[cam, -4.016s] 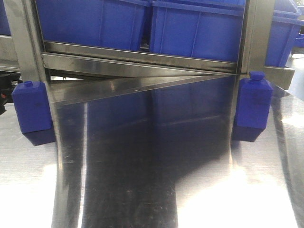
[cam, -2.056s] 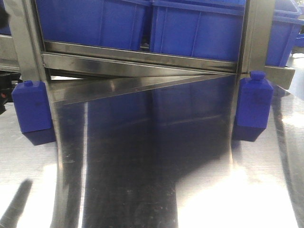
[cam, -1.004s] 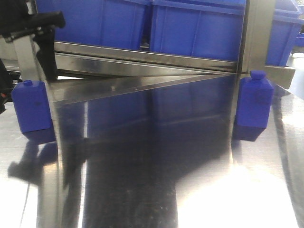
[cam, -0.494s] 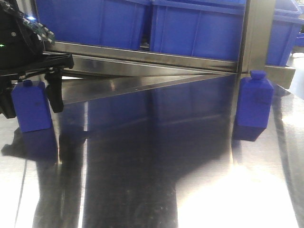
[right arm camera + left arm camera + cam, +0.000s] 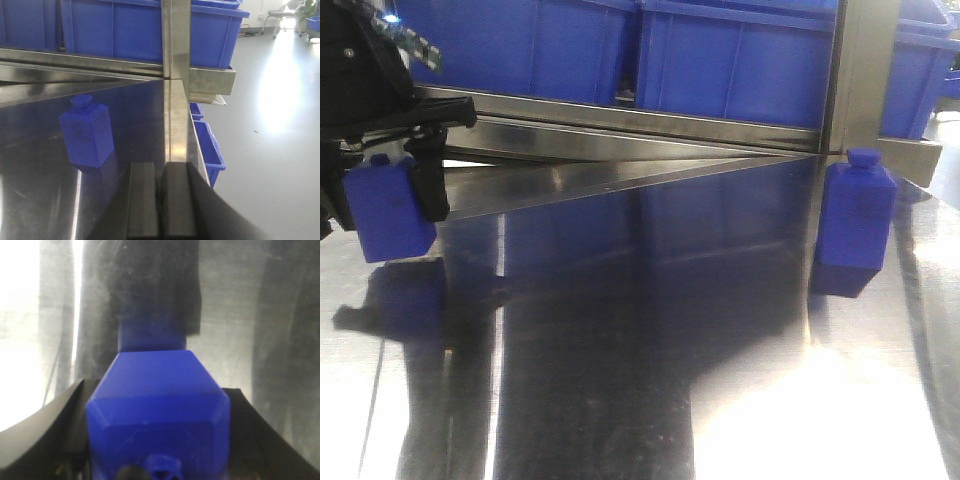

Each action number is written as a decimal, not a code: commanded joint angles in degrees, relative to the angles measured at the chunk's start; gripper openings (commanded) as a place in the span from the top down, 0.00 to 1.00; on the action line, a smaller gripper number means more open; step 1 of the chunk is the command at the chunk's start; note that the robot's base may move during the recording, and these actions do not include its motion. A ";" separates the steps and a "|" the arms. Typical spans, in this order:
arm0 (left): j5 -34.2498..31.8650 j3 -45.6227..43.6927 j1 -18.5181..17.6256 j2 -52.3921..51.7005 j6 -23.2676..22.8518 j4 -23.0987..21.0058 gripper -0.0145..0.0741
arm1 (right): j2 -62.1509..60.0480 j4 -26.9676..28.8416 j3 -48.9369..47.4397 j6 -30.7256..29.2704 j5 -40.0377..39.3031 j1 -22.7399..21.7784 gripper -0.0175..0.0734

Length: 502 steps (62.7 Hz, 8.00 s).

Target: Pick and sort blue part to right shelf

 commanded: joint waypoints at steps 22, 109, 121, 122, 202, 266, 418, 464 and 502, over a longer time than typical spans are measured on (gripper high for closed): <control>4.10 0.21 -5.50 -19.30 2.48 15.86 0.46 | -1.19 0.25 -1.35 -0.16 -5.94 0.03 0.67; -27.02 36.89 -7.62 -69.83 2.48 22.28 0.46 | 34.75 6.97 -46.12 -1.09 17.86 1.77 0.14; -27.02 36.89 -7.62 -69.83 2.48 22.14 0.46 | 48.47 6.97 -60.66 -1.09 37.23 1.77 0.19; -27.02 36.89 -7.62 -69.83 2.48 22.14 0.46 | 49.52 6.97 -62.21 -1.09 38.55 1.77 0.20; -27.02 36.89 -7.62 -69.83 2.48 20.07 0.46 | 98.40 -5.68 -87.15 23.05 52.05 16.03 0.11; -31.77 39.80 -7.36 -72.77 2.33 20.43 0.46 | 105.01 -8.21 -87.15 22.18 49.97 16.15 0.43; -29.91 59.02 -7.36 -104.92 2.11 21.77 0.46 | 10.51 -13.64 -36.33 5.85 25.18 25.74 0.43; -29.91 59.02 -7.36 -104.92 2.11 21.77 0.46 | 10.51 -13.64 -36.33 5.85 25.50 25.74 0.43; -29.91 59.02 -7.36 -104.92 2.11 21.77 0.46 | 10.56 -13.64 -36.33 5.85 25.49 25.74 0.43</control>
